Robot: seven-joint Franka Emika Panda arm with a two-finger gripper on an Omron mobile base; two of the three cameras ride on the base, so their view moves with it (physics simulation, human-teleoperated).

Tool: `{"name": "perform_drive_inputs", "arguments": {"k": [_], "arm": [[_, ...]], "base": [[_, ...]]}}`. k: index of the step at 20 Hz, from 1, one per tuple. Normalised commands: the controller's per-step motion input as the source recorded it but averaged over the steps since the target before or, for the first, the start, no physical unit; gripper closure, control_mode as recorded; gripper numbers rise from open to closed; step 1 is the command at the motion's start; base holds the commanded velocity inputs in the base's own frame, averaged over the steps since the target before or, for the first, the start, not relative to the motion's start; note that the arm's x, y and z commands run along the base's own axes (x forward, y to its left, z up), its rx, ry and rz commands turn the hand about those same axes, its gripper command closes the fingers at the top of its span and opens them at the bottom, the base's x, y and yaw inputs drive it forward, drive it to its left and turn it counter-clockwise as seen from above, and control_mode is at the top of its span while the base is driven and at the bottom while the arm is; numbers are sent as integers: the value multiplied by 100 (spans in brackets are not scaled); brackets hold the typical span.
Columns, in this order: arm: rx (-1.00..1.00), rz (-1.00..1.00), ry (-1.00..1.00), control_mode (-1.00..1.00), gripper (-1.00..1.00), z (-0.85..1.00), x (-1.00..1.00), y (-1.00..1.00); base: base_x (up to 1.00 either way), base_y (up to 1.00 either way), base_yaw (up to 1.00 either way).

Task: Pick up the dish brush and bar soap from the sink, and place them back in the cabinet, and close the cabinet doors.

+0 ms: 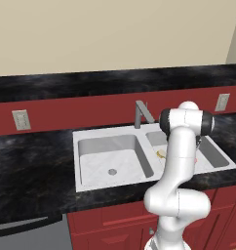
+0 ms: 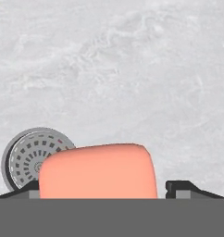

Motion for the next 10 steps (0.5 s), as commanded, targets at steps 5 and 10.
{"name": "perform_drive_inputs", "arguments": {"k": [5,10], "arm": [[0,0,0,-100,100,0,0,0],[0,0,0,-100,100,0,0,0]], "base": [[0,0,0],[0,0,0]]}}
